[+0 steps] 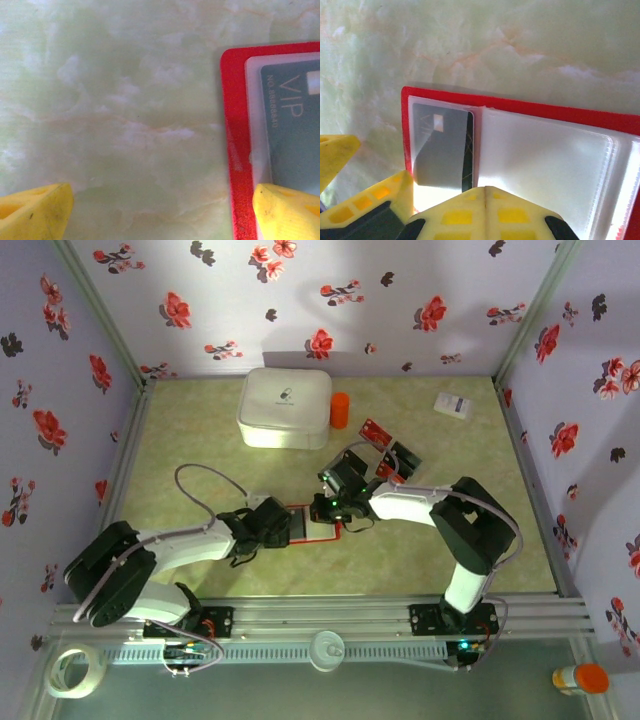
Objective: Put the credit cards into the card holder
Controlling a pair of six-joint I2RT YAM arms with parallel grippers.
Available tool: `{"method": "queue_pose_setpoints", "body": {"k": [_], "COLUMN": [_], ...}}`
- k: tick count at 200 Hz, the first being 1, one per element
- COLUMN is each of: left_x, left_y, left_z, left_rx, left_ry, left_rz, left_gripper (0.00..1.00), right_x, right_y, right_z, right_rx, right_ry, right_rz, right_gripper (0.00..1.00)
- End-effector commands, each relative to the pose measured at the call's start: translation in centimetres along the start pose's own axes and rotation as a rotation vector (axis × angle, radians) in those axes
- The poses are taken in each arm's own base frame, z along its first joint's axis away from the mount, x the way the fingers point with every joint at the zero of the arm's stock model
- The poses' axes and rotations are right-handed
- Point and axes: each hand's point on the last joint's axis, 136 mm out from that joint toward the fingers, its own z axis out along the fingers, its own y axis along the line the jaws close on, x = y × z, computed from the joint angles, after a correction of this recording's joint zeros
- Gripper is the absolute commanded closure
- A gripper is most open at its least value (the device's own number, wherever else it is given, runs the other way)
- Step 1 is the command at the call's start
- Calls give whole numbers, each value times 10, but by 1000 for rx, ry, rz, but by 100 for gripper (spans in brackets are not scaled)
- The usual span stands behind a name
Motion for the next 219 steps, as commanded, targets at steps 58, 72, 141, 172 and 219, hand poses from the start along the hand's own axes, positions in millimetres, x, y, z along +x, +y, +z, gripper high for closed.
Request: {"method": "queue_pose_setpoints", "body": {"k": [58,72,141,172,219], "left_x": [4,5,12,12,14], "left_y": [12,13,17,18,18], "left_z": [-5,-3,3,3,4], "left_rx": [-42,-46,-60,-61,-62], "left_ry": [24,27,40,40,42], "left_rz": [8,9,7,8,5], "left_gripper": [7,7,7,7,7], "right_x": [5,5,8,11,17], "right_y": [6,8,13,11,7], "right_z": [2,4,18,23,30], "right_rx": [16,13,20,33,55], "right_ry": [13,18,47,57,74], "right_rz": [-26,-32,-51,-51,-52], "right_gripper": [100,100,100,100,100]}}
